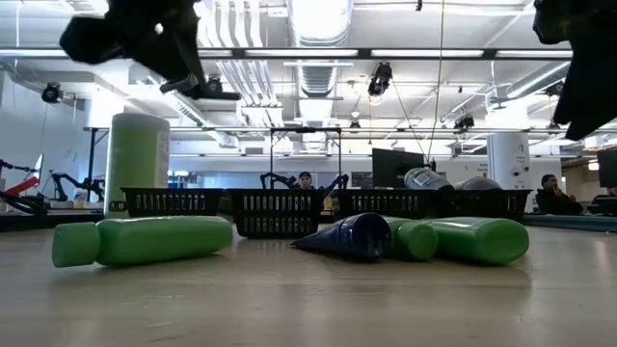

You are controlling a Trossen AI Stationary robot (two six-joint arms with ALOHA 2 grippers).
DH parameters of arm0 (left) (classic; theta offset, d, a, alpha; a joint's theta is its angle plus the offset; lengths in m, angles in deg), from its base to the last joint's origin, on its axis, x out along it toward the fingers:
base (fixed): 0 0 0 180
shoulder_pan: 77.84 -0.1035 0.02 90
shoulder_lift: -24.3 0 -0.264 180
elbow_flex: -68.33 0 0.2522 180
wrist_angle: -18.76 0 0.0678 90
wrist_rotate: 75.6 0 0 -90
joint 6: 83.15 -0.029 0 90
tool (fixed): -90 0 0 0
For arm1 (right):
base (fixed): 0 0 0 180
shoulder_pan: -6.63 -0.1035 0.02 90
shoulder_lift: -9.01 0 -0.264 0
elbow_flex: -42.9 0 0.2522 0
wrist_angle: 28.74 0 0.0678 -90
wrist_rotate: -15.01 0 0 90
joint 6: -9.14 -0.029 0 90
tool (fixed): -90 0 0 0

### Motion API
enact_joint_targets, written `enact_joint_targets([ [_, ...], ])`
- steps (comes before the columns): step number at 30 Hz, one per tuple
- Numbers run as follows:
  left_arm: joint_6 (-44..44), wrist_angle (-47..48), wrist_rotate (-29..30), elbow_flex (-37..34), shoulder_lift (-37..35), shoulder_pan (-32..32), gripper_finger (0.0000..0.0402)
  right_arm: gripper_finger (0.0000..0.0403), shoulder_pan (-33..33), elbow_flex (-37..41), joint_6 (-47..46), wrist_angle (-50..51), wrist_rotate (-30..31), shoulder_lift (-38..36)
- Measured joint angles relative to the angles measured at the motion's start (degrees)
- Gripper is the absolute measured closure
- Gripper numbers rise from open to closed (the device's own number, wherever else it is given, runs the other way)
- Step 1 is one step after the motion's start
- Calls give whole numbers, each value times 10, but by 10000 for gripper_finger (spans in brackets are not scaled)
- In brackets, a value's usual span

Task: Pick & Place Travel size toiletries
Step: Put the blue razor into the left black basket, then put the green shampoo into the middle left black basket

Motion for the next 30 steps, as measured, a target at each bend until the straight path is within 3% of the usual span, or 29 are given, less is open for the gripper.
enact_joint_targets([
  [10,2,-228,-63,-227,-86,-117,375,130,0,0,-7,4,6,0],
  [20,-7,-291,-110,-300,-84,-161,371,104,0,0,-8,3,6,0],
  [30,-9,-297,-105,-300,-84,-163,233,88,0,0,-2,3,6,0],
])
